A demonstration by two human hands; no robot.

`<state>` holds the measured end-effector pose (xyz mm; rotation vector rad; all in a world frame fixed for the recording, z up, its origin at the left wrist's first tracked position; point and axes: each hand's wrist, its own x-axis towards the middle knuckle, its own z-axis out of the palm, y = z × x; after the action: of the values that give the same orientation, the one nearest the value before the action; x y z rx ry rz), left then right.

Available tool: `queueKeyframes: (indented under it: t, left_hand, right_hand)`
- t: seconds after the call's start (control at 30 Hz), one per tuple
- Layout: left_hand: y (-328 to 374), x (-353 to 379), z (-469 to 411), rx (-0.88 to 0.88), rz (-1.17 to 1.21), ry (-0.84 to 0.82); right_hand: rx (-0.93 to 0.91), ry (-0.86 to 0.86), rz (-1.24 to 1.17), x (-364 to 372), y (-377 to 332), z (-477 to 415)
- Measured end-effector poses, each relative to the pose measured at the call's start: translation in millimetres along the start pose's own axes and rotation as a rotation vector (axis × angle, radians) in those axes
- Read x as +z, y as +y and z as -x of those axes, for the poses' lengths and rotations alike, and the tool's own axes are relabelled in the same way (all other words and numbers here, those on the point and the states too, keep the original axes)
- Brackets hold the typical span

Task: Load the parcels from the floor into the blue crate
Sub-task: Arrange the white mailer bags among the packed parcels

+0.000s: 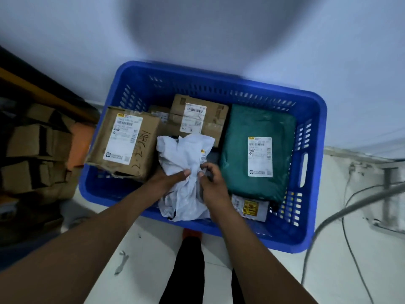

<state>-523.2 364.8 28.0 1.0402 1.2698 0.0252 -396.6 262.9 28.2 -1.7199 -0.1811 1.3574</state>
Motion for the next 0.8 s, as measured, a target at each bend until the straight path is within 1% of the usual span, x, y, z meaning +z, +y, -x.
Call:
queueKeyframes:
  t: [0.1,0.2,0.27,0.37,0.4,0.47,0.6,0.63,0.7,0.73,0.8]
  left_hand:
    - [-12,-4,-14,-0.046,0.061,-0.113]
    - [-13,2,-31,-0.022,0.058,-0.170]
    - [-14,2,-43,0.033,-0.024,-0.158]
    - [-23,-3,-54,0.083,-0.334,-0.035]
    - [-27,-2,-55,0.088,-0.408,0.006]
    - [-37,2,-54,0.088,-0.449,0.056]
    - [-47,10,-48,0.007,-0.360,0.085]
    - [-48,12,-46,0.039,-0.327,0.078]
    - [-46,17,-43,0.195,-0.344,0.097]
    - [-44,20,-42,0.286,-0.418,0.140]
    - [-38,25,-41,0.415,-0.634,0.252]
  right_hand:
    - [0.053,0.087,-0.022,4,16,-15]
    - [0.191,0.132,-0.146,0,33,-17]
    - [0.214,0.133,-0.192,0,39,-18]
    - [0.201,0.139,-0.222,11,45,-26]
    - [0.203,0.143,-0.192,18,46,-27]
    - [0.208,0.186,-0.057,31,49,-31]
    - [0.188,0.245,0.256,38,44,-39]
    - [0.184,0.238,0.318,37,42,-40]
    - [0.165,0.238,0.424,35,37,-41]
    - [0.118,0.274,0.474,34,33,-39]
    - [-0.062,0.390,0.545,33,22,-36]
